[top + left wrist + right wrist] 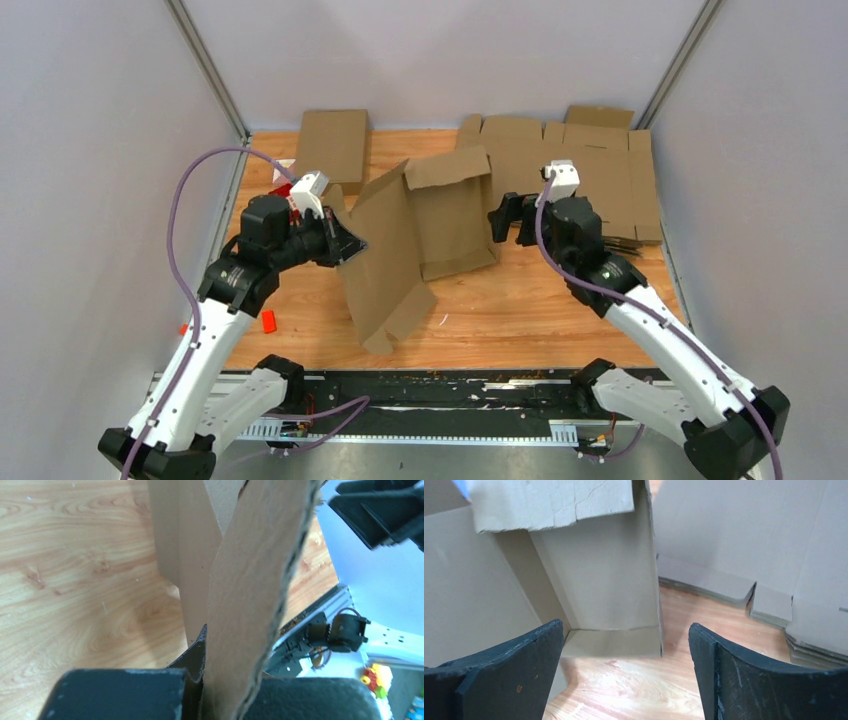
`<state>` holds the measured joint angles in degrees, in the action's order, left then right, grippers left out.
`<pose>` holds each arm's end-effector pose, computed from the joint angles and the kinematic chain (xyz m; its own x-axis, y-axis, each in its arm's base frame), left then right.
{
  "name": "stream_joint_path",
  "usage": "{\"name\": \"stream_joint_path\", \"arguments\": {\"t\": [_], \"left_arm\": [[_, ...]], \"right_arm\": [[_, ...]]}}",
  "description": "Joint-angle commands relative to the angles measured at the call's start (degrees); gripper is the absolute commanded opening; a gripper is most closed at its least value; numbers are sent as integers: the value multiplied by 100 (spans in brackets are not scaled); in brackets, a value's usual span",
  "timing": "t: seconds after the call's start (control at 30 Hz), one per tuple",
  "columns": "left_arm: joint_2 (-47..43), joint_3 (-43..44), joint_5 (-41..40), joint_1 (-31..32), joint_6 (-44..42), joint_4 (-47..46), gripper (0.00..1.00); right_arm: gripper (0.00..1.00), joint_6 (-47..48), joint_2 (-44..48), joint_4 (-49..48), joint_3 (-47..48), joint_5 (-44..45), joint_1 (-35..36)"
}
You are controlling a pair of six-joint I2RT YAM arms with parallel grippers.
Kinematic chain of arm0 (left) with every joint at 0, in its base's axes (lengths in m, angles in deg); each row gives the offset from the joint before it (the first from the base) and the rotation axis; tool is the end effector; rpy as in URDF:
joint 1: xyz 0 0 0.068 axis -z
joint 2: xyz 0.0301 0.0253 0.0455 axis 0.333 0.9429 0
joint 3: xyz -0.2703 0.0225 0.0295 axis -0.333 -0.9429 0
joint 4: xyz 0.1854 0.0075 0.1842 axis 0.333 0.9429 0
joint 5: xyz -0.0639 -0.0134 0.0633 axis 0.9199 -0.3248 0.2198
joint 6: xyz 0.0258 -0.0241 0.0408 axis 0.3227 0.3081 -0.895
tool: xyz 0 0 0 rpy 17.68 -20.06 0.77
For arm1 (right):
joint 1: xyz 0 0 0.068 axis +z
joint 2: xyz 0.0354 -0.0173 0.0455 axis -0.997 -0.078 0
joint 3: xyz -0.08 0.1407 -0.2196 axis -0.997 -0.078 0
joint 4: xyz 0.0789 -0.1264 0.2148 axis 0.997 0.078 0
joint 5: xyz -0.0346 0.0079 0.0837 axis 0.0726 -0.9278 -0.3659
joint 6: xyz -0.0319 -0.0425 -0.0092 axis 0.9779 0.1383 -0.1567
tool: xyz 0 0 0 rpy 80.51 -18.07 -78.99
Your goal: Fold the paper box
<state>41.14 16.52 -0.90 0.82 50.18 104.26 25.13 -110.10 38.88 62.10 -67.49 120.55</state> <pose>0.1558 -0.0721 0.3568 -0.6765 -0.2343 -0.6982 0.3562 0.7257 -0.5886 0.1809 0.1173 0.3378 -0.3486 0.0622 -0.9352 -0.3079 0.9348 0.1769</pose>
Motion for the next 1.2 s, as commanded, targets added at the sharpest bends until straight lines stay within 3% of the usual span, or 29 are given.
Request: {"name": "stream_joint_path", "arguments": {"t": [0.0, 0.13, 0.23, 0.37, 0.53, 1.0, 1.1, 1.17], "left_arm": [[355, 569, 617, 38, -70, 1120, 5], [802, 1395, 129, 39, -462, 1904, 19], [1207, 1981, -453, 38, -732, 2357, 41], [1556, 2125, -426, 38, -795, 2054, 70], [1031, 1583, -813, 38, -526, 1123, 88], [-1360, -460, -752, 38, 11, 784, 94], [-1552, -502, -586, 40, 90, 765, 95], [-1529, -499, -501, 38, 55, 859, 95]], "right_arm": [[96, -303, -743, 1031, 445, -1041, -478], [97, -593, -1127, 1085, 533, -1055, -641], [99, -860, -1299, 1174, 535, -1010, -731], [99, -942, -1208, 980, 302, -1062, -747], [100, -966, -1213, 1083, 181, -653, -784], [96, -1204, -2250, 746, -61, -165, -875], [89, -1230, -2479, 618, -128, -194, -875], [78, -1248, -2608, 620, -131, -210, -880]]}}
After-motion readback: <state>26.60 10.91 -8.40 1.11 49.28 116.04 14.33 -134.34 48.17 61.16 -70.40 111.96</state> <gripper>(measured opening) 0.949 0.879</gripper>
